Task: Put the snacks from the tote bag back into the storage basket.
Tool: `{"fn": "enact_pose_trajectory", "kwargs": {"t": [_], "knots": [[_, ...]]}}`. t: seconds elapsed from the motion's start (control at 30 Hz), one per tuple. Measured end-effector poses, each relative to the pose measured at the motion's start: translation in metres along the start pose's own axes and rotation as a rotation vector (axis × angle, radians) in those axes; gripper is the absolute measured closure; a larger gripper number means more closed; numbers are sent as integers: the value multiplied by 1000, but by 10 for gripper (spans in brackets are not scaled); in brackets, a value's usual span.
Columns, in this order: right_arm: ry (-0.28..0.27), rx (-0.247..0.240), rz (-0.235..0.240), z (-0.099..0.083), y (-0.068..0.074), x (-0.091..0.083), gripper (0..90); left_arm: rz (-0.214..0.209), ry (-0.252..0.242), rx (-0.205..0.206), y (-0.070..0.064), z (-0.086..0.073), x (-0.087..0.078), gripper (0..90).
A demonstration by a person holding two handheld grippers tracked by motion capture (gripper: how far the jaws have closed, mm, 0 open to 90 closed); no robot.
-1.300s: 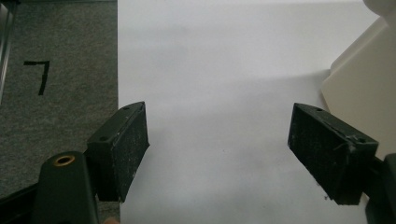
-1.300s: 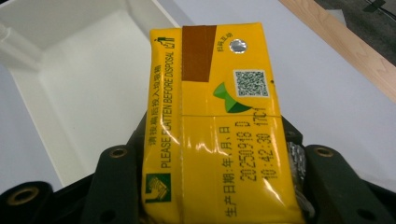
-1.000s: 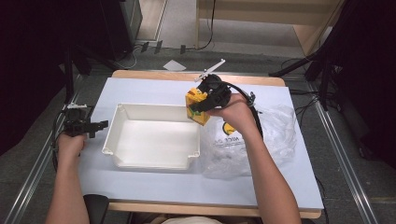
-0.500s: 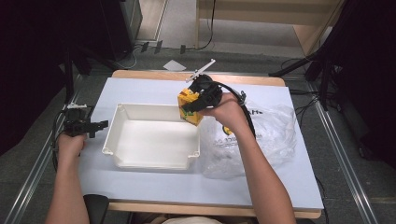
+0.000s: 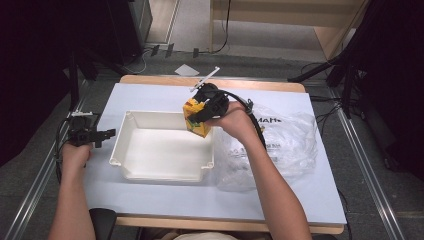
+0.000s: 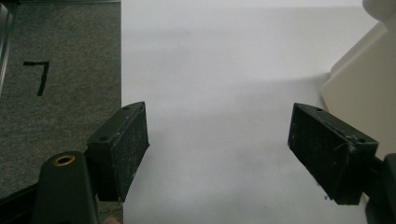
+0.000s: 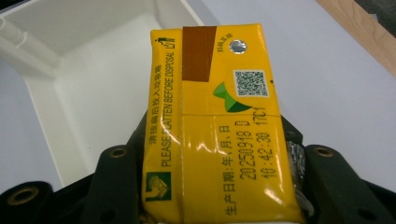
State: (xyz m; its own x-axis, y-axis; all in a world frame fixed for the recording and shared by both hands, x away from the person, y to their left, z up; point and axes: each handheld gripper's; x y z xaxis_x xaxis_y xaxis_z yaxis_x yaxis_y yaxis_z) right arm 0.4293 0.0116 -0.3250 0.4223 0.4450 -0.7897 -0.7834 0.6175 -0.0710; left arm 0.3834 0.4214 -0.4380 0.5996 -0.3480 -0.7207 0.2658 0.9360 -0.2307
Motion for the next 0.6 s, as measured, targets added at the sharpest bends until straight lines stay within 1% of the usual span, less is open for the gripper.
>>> {"fn": "enact_pose_trajectory", "kwargs": {"t": [0.17, 0.3, 0.53, 0.6], "knots": [[10, -9, 2, 1, 2, 7, 518, 2, 1, 1, 0, 0, 0, 216], [19, 0, 9, 0, 4, 13, 517, -3, 4, 0, 0, 0, 1, 216], [43, -5, 9, -2, 5, 26, 517, -1, 1, 0, 1, 0, 0, 217], [49, 4, 6, -2, 4, 29, 517, -2, 1, 1, 1, 0, 0, 217]]}}
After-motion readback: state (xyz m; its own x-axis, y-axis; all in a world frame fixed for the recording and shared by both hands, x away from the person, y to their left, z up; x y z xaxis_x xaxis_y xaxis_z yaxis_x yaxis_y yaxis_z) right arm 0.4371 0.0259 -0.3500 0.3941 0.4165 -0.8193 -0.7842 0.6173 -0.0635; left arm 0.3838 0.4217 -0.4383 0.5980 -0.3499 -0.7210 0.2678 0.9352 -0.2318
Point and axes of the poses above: each handheld gripper's, and its own axes: x roughly forward along the jaws, z roughly out of its top, y roughly to its left, and after that the axes turned 11 degrees about -z, right-handed
